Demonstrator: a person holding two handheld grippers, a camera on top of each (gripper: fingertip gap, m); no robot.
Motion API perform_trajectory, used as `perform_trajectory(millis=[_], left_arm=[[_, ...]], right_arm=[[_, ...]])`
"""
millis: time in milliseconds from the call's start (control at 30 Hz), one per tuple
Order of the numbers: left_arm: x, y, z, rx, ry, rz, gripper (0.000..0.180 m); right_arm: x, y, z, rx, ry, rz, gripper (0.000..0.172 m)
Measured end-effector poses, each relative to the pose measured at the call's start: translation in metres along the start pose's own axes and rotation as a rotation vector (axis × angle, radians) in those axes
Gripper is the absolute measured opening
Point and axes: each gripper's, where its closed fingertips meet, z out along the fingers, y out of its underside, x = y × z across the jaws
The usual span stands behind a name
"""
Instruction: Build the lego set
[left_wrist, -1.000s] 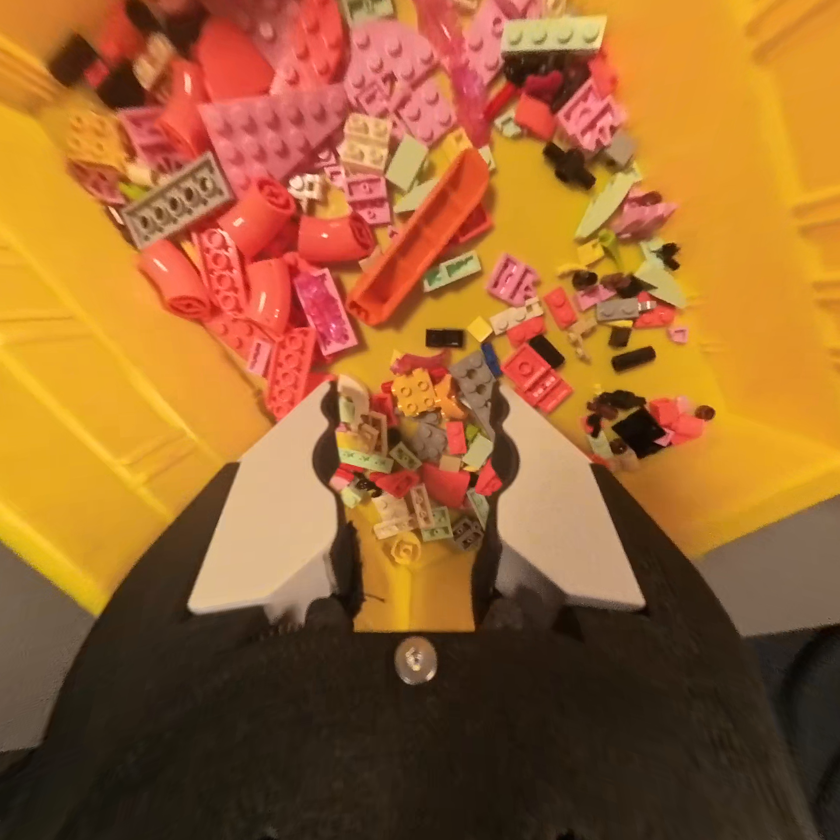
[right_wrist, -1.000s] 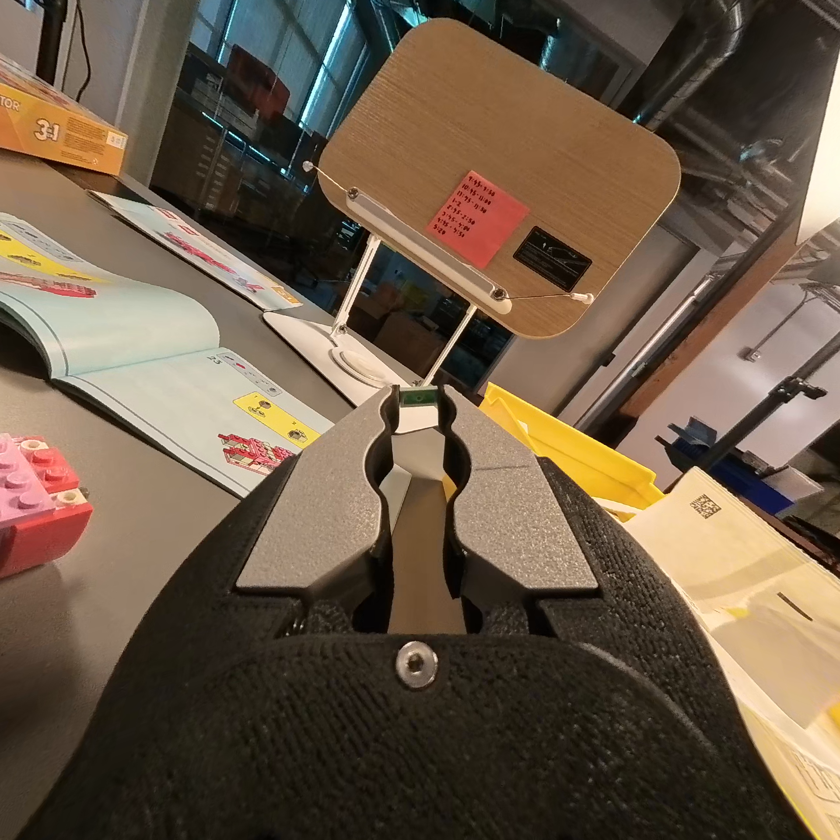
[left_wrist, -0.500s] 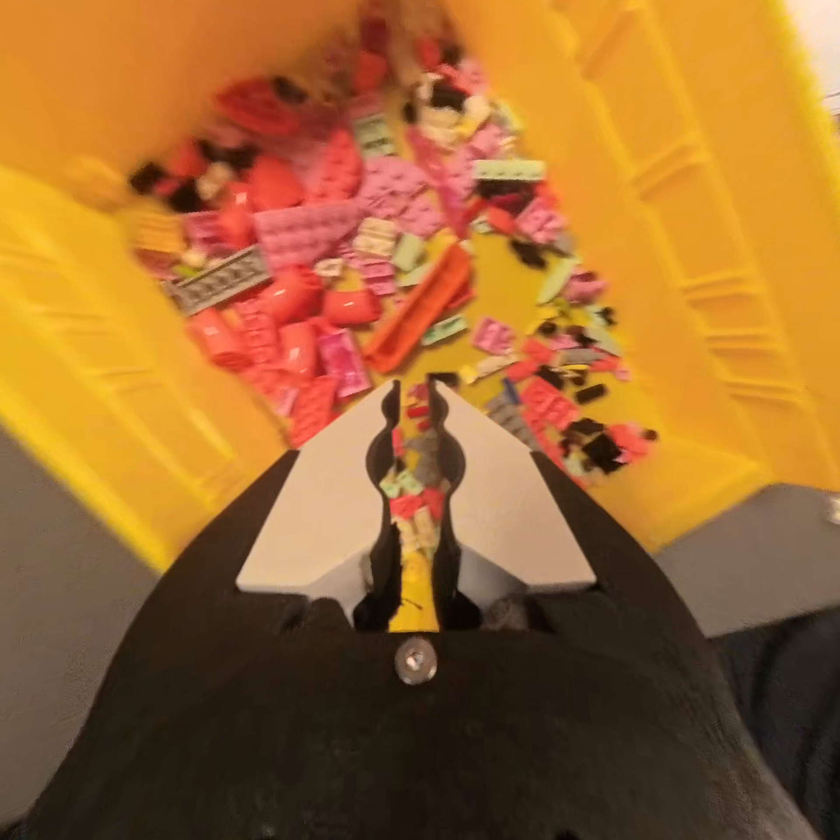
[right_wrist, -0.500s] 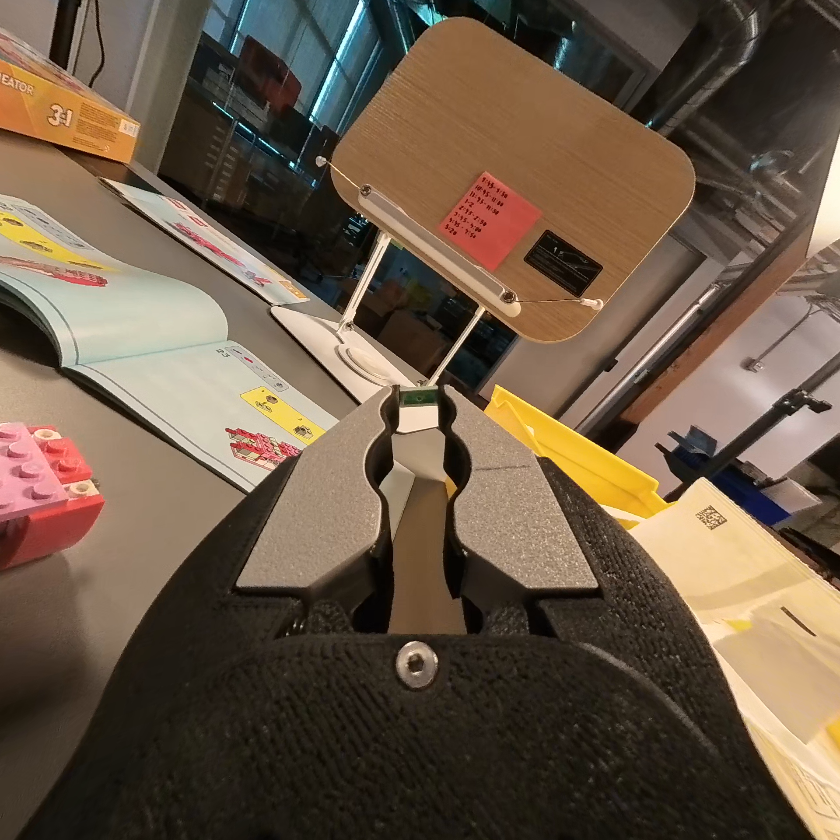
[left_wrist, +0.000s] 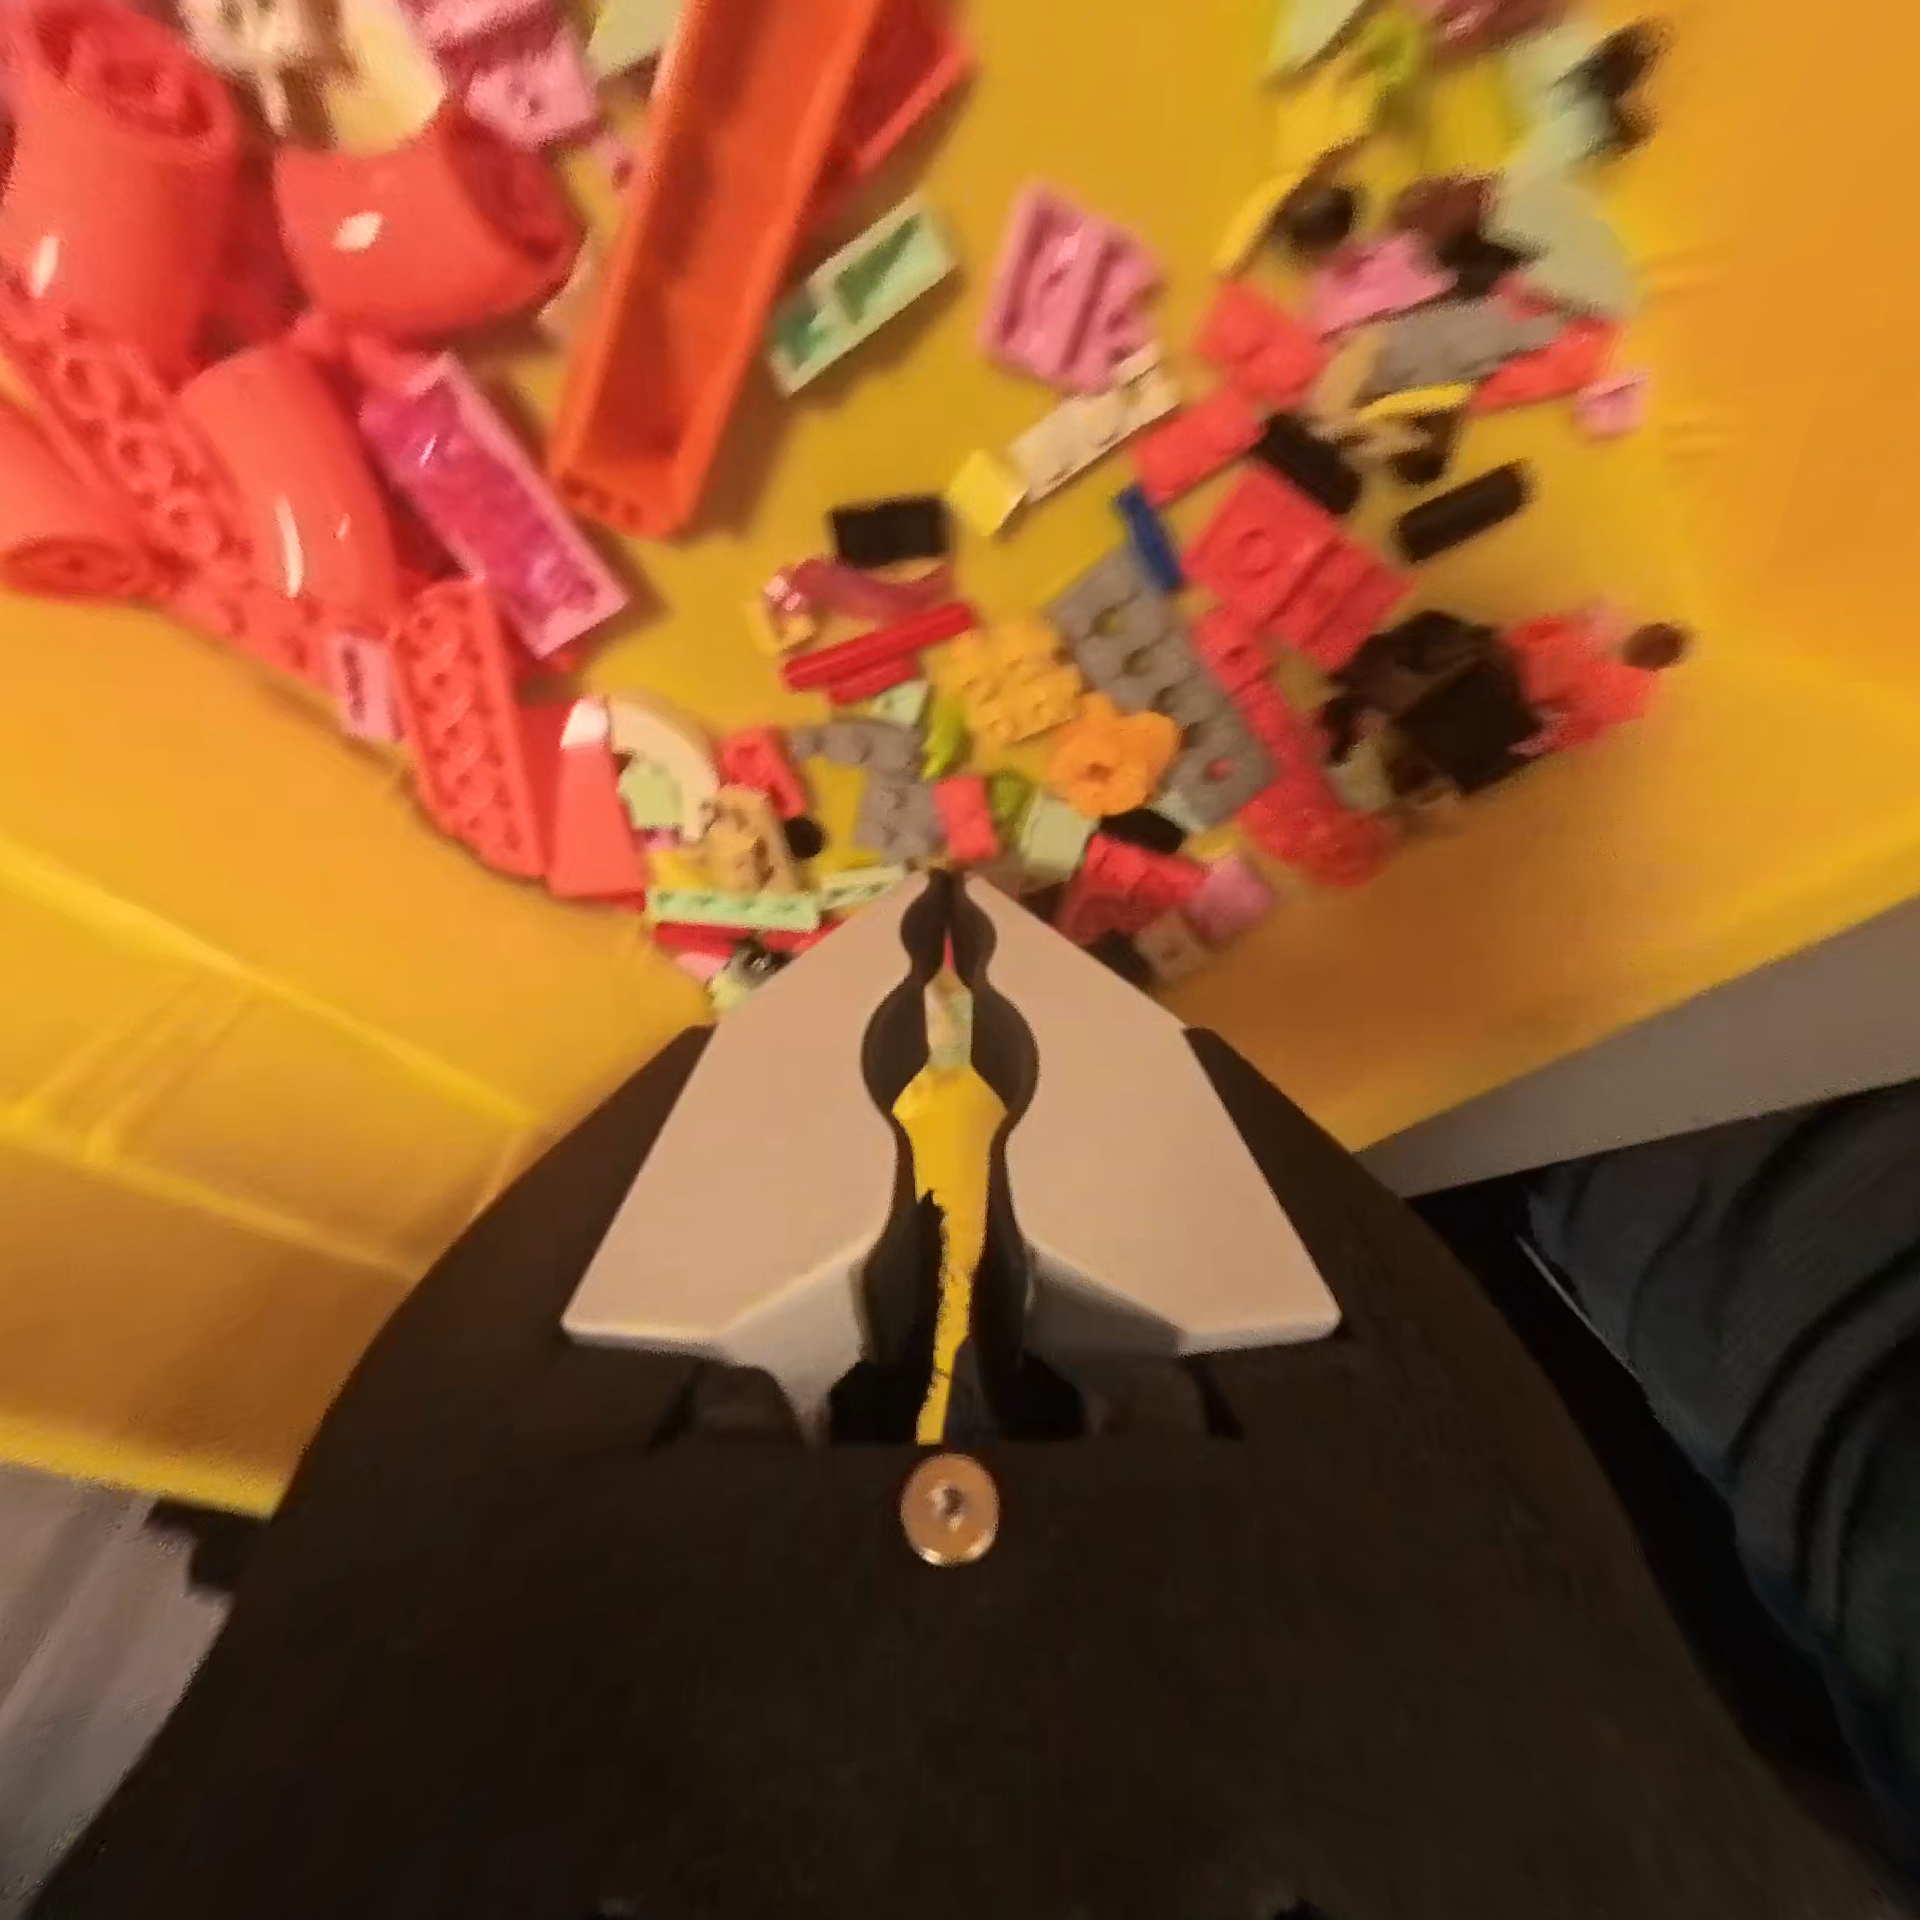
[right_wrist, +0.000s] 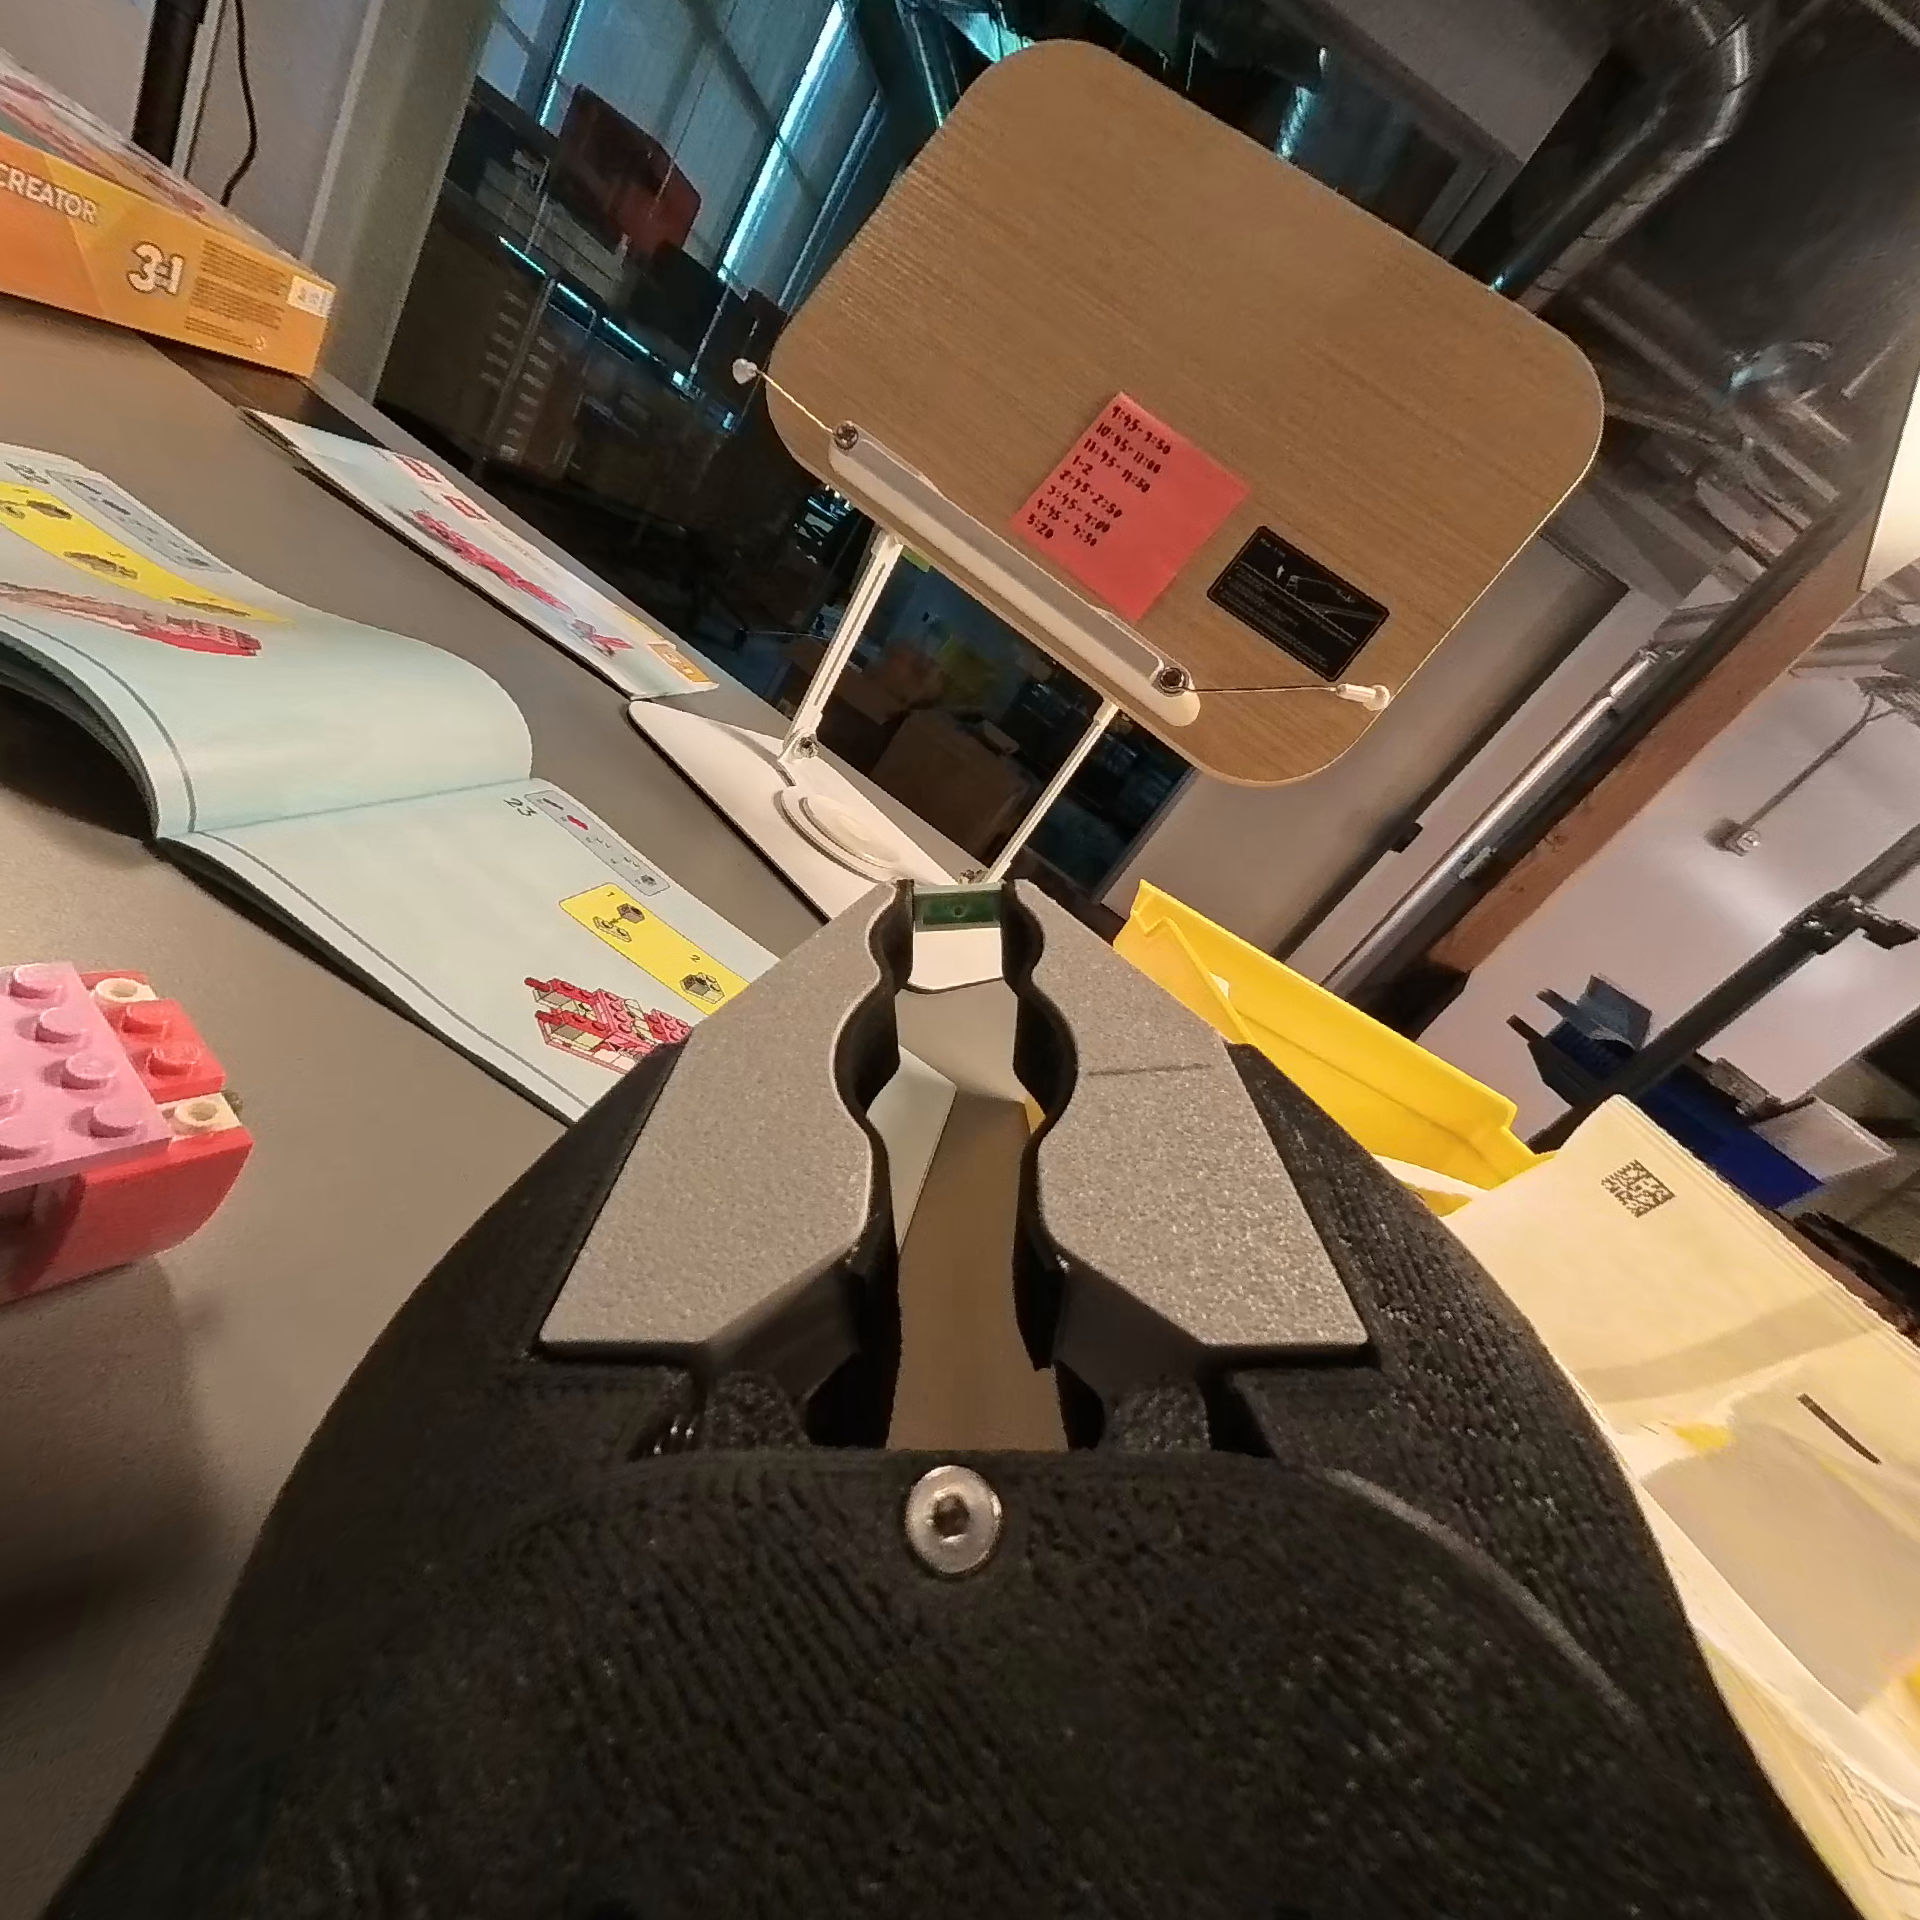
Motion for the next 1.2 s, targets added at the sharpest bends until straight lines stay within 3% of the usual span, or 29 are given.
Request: perform_trajectory(millis=[167,367,500,867,1033,1133,1200], left_arm=[[0.015,-0.008,-0.011,0.084,0.059,0.039,0.0],[0.019,0.027,-0.007,-0.095,0.069,0.026,0.0],[0.03,0.034,0.006,-0.162,0.121,0.063,0.0],[0.02,-0.026,-0.001,0.113,0.127,0.058,0.0],[0.012,-0.068,-0.039,0.459,0.149,0.01,0.0],[-0.034,-0.087,-0.078,0.64,-0.031,-0.095,0.0],[-0.06,-0.093,-0.092,0.626,-0.131,-0.106,0.0]], right_arm=[[0.0,0.0,0.0,0.0,-0.002,0.0,0.015],[-0.001,0.0,0.0,0.003,-0.007,-0.002,0.015],[-0.002,-0.001,0.0,0.005,-0.011,-0.005,0.015],[-0.003,-0.001,0.0,0.007,-0.014,-0.006,0.015],[-0.003,-0.001,0.0,0.007,-0.016,-0.007,0.015],[-0.004,-0.001,0.0,0.006,-0.02,-0.005,0.015],[-0.005,-0.001,0.001,0.004,-0.026,-0.006,0.015]])
